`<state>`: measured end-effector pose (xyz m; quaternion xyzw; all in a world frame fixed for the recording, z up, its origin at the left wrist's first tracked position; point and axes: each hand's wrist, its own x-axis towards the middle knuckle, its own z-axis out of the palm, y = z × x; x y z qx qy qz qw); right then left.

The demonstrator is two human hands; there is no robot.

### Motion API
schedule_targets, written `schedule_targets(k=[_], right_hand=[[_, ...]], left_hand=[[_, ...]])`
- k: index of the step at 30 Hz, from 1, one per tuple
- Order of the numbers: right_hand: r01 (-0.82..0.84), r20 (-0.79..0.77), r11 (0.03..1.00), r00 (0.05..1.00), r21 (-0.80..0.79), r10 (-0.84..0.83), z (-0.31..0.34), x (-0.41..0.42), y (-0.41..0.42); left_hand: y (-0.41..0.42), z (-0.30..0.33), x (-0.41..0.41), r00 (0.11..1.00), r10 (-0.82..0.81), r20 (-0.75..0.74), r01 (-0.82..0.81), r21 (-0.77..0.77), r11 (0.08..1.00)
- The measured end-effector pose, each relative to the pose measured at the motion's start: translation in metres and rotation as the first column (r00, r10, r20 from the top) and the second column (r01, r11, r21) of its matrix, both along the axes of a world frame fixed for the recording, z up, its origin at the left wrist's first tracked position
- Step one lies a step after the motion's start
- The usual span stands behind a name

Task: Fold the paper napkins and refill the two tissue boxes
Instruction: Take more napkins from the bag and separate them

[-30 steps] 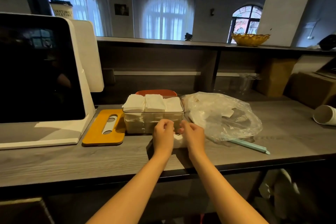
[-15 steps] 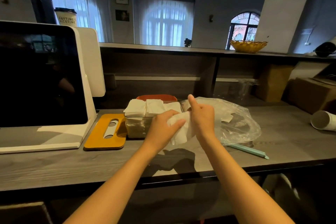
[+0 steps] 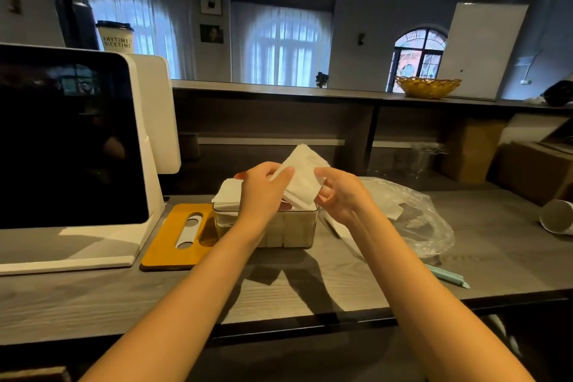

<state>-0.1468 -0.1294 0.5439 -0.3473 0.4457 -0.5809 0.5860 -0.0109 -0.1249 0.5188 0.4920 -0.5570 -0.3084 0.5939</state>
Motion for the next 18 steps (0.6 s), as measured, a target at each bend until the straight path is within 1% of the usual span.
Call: schedule_targets(k=[1,3,4,5,6,7,8,9,10,11,12,13,15,17,18], right_hand=[[0.026,-0.003,1.000,1.000,0.002,-0.025,0.000,-0.001,-0.007],[0.081,-0.043,0.997,0.996,0.006,-0.081,0.002,-0.002,-0.022],[0.111,-0.098,0.994,0.989,0.012,-0.109,0.002,-0.003,-0.031],[0.138,-0.191,0.990,0.973,0.020,-0.132,0.001,-0.003,-0.039],[0.155,-0.299,0.988,0.944,0.024,-0.141,-0.001,-0.002,-0.047],[0.155,-0.399,0.988,0.907,0.023,-0.133,-0.004,-0.002,-0.055],[0.140,-0.480,0.990,0.870,0.019,-0.114,-0.007,-0.001,-0.062],[0.120,-0.545,0.993,0.833,0.016,-0.092,-0.011,0.001,-0.068],[0.107,-0.594,0.994,0.800,0.012,-0.079,-0.015,0.002,-0.074],[0.097,-0.636,0.995,0.769,0.011,-0.068,-0.018,0.004,-0.077],[0.091,-0.675,0.996,0.735,0.005,-0.064,-0.020,0.005,-0.080],[0.086,-0.715,0.996,0.696,-0.013,-0.070,-0.022,0.007,-0.082],[0.086,-0.772,0.993,0.625,-0.080,-0.116,-0.028,0.009,-0.086],[0.097,-0.799,0.982,0.571,-0.160,-0.187,-0.035,0.012,-0.087],[0.108,-0.814,0.974,0.535,-0.198,-0.225,-0.039,0.014,-0.086]], left_hand=[[-0.001,0.004,0.003,0.998,-0.015,0.058,0.013,0.027,1.000],[-0.010,0.011,0.012,0.977,0.000,0.212,-0.005,0.024,1.000],[-0.014,0.014,0.017,0.953,0.018,0.302,-0.023,0.014,1.000],[-0.017,0.017,0.021,0.915,0.016,0.403,-0.029,0.025,0.999],[-0.020,0.020,0.025,0.837,0.002,0.547,-0.031,0.044,0.999],[-0.024,0.021,0.028,0.698,-0.029,0.715,-0.017,0.057,0.998],[-0.027,0.022,0.031,0.553,-0.059,0.831,-0.010,0.078,0.997],[-0.029,0.022,0.032,0.421,-0.084,0.903,-0.010,0.097,0.995],[-0.031,0.020,0.034,0.321,-0.121,0.939,-0.004,0.130,0.992],[-0.033,0.016,0.037,0.255,-0.158,0.954,0.002,0.163,0.987],[-0.036,0.009,0.041,0.219,-0.198,0.955,0.004,0.202,0.979],[-0.038,0.003,0.044,0.200,-0.215,0.956,0.004,0.219,0.976],[-0.044,-0.010,0.050,0.158,-0.197,0.968,0.004,0.199,0.980],[-0.043,-0.015,0.052,0.147,-0.169,0.975,-0.007,0.172,0.985],[-0.043,-0.016,0.052,0.155,-0.148,0.977,-0.009,0.152,0.988]])
